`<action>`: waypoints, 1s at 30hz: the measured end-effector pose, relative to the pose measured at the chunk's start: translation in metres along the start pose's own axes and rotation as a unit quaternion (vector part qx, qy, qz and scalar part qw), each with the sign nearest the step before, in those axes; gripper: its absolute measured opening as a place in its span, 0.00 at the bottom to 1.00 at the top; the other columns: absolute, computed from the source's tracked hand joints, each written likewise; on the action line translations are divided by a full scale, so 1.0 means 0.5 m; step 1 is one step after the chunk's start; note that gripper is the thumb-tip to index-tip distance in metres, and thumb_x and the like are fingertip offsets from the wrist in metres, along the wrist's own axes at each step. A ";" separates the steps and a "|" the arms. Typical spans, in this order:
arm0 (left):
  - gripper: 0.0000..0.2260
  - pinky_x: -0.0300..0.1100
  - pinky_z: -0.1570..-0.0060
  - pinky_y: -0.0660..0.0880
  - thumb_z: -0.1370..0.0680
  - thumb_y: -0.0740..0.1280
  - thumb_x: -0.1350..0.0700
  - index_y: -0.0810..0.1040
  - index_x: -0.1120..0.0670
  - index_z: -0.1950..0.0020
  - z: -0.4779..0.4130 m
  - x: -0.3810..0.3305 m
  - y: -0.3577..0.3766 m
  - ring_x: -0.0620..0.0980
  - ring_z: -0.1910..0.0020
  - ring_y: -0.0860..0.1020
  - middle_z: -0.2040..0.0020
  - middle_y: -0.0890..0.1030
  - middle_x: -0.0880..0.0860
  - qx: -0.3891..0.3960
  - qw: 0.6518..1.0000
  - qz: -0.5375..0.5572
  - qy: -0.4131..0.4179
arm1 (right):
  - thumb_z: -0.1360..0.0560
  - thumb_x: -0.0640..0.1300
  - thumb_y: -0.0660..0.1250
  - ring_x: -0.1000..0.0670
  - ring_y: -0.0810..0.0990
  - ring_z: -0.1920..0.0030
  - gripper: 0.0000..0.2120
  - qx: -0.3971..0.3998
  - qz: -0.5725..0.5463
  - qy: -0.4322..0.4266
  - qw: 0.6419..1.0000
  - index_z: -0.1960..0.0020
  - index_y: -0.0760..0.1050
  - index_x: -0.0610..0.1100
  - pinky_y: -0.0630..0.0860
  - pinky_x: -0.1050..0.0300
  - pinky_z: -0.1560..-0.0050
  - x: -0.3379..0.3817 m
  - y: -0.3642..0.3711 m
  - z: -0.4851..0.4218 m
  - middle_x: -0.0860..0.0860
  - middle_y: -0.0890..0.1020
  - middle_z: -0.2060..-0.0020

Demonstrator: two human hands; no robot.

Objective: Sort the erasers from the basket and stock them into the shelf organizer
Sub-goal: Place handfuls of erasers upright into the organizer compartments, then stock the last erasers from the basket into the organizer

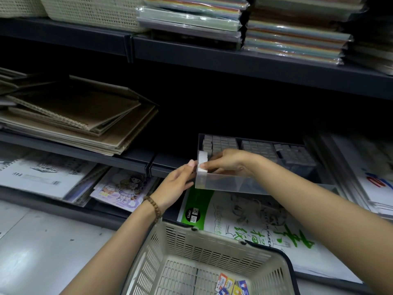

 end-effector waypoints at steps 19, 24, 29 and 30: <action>0.08 0.38 0.53 0.77 0.20 0.58 0.53 0.78 0.49 0.48 0.132 0.288 0.067 0.45 0.52 0.80 0.48 0.82 0.48 -0.019 0.991 -0.056 -0.116 | 0.23 0.40 0.65 0.49 0.82 0.51 0.07 -0.043 -0.300 0.068 0.951 0.46 0.77 0.42 0.79 0.61 0.53 -0.445 0.193 0.164 0.42 0.82 0.45; 0.16 0.41 0.49 0.74 0.19 0.57 0.48 0.72 0.55 0.36 0.162 0.596 0.186 0.48 0.47 0.76 0.39 0.77 0.51 0.070 0.945 -0.106 -0.302 | 0.23 0.42 0.66 0.53 0.74 0.59 0.04 -0.042 -0.217 0.235 0.946 0.55 0.76 0.42 0.66 0.71 0.66 -0.724 0.394 0.138 0.46 0.77 0.59; 0.21 0.49 0.38 0.72 0.18 0.53 0.45 0.66 0.54 0.30 0.189 0.795 0.259 0.52 0.40 0.73 0.33 0.72 0.56 0.084 0.911 -0.120 -0.387 | 0.23 0.44 0.66 0.42 0.71 0.35 0.26 -0.091 -0.204 0.317 0.922 0.30 0.63 0.35 0.69 0.57 0.41 -0.867 0.458 0.111 0.40 0.71 0.34; 0.22 0.50 0.37 0.71 0.18 0.52 0.44 0.65 0.54 0.28 0.191 0.820 0.269 0.53 0.38 0.72 0.32 0.71 0.56 0.092 0.905 -0.131 -0.394 | 0.23 0.44 0.66 0.42 0.71 0.34 0.26 -0.096 -0.197 0.322 0.921 0.29 0.62 0.36 0.69 0.55 0.40 -0.880 0.465 0.104 0.40 0.70 0.33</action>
Point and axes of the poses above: each hand's wrist, its own z-axis away from the middle knuckle, its own y-axis out of the palm, x = y × z, the point moved 10 cm from there along -z, towards the middle knuckle
